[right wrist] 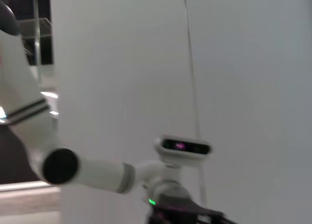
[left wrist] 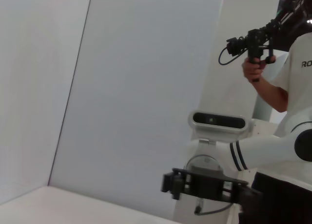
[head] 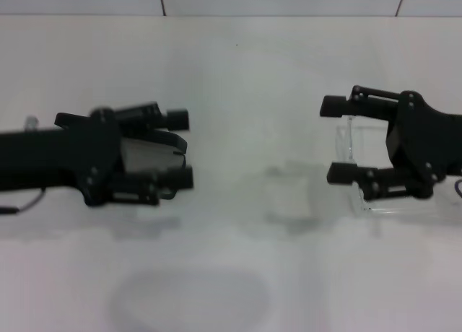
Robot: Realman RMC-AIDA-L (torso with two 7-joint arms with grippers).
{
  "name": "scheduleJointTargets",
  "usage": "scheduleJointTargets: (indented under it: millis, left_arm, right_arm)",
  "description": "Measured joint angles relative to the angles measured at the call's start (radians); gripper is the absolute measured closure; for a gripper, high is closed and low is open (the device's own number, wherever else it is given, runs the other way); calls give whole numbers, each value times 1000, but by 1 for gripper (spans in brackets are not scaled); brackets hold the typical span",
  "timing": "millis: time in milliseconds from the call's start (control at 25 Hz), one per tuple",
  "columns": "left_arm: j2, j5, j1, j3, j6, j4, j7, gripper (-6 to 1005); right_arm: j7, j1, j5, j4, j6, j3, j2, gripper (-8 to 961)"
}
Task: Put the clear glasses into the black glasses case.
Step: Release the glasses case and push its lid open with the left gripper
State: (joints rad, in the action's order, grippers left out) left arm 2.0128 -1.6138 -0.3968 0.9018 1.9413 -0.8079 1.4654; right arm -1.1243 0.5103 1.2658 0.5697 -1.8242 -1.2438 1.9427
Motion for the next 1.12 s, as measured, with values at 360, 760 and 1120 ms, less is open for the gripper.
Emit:
scheduleJointTargets:
  millis: [360, 760, 1120]
  left_arm:
    - [-12, -142, -22, -119, -54, -479, 329, 136]
    - [40, -676, -126, -22, -103, -763, 350, 279]
    - [63, -899, -152, 202, -248, -757, 318, 306]
  right_arm:
    - [5, -63, 47, 10, 75, 225, -40, 125]
    - [-2, -125, 41, 16, 44, 289, -33, 125]
    - [-3, -175, 40, 7, -29, 359, -22, 125]
